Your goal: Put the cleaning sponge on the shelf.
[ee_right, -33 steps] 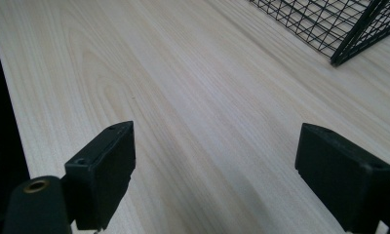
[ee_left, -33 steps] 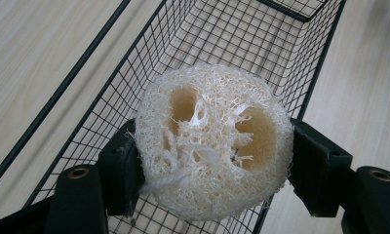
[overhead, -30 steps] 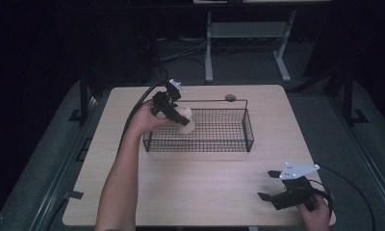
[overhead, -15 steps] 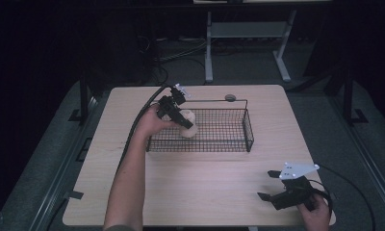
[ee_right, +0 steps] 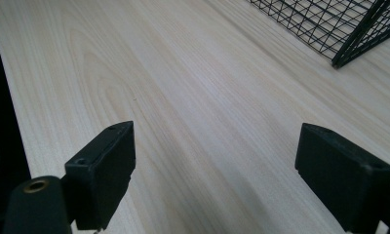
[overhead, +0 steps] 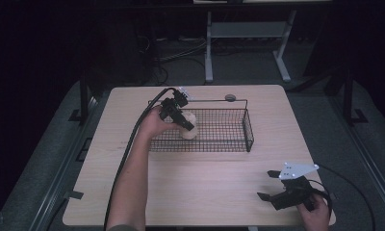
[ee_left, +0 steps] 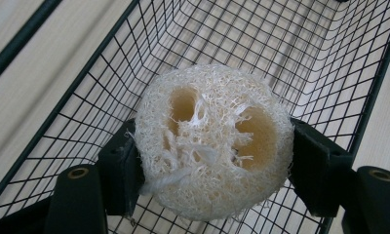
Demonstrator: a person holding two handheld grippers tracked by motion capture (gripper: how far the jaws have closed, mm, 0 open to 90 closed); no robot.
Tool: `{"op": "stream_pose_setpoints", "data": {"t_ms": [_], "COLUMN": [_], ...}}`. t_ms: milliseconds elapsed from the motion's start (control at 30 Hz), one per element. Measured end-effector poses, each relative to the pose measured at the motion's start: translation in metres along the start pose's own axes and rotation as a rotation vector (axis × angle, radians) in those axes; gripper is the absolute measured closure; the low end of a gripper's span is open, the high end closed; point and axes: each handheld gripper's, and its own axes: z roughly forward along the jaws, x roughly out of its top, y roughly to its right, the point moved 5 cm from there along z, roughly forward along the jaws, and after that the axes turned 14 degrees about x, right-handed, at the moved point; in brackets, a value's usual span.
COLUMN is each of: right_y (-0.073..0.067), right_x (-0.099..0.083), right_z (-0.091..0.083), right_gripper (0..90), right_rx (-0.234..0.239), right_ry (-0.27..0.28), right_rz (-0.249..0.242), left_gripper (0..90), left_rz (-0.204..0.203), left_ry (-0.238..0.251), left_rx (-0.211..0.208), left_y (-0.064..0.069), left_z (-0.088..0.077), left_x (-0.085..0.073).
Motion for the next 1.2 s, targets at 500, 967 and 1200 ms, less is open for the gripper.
{"op": "stream_pose_setpoints", "data": {"t_ms": [500, 967, 1200], "right_y": [0.0, 0.001, 0.0], "right_x": [0.0, 0.001, 0.001], "right_z": [0.0, 0.001, 0.001], "right_gripper": [14.3, 14.2, 14.3], "right_rx": [0.002, 0.0, 0.003], "right_ry": [0.002, -0.004, 0.0], "right_rz": [-0.002, -0.009, -0.008], "left_gripper": [29.8, 27.9, 25.2], "left_rz": [-0.003, -0.002, -0.006], "left_ry": [-0.038, -0.059, -0.05], "left_rx": [0.001, 0.011, 0.022], "left_y": [0.0, 0.0, -0.001], "left_z": [0.015, 0.018, 0.012], "left_x": [-0.009, -0.012, -0.012]}}
